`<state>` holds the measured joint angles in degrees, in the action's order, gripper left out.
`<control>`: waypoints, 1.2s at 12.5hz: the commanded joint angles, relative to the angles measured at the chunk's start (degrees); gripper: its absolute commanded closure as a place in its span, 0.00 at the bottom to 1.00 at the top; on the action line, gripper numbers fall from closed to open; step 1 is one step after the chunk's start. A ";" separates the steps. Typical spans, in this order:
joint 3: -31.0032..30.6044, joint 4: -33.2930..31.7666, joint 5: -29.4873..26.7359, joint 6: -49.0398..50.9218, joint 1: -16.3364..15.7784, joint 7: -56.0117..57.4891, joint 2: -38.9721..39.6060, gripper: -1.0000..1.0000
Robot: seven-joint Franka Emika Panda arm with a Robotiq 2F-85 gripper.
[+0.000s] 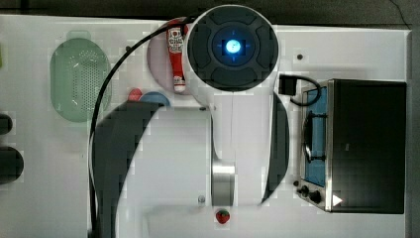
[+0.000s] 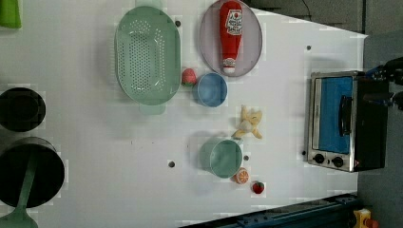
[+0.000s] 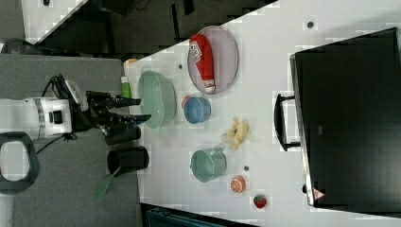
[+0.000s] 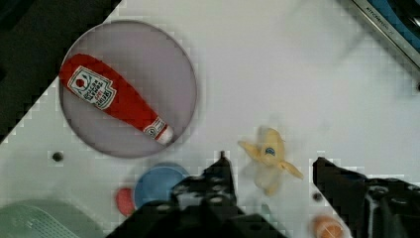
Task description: Pick banana from table and place on oven.
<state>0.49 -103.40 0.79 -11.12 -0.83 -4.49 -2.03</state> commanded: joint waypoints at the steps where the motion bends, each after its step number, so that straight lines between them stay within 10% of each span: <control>1: -0.77 -15.70 -0.05 9.86 2.52 1.39 -26.64 0.21; 3: -0.74 -15.72 -0.05 9.79 2.52 1.40 -26.60 0.00; 15: -1.79 -21.76 -0.05 -11.61 2.45 1.40 -4.85 0.00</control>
<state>-0.37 -124.55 0.09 -22.06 0.97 -4.18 -4.18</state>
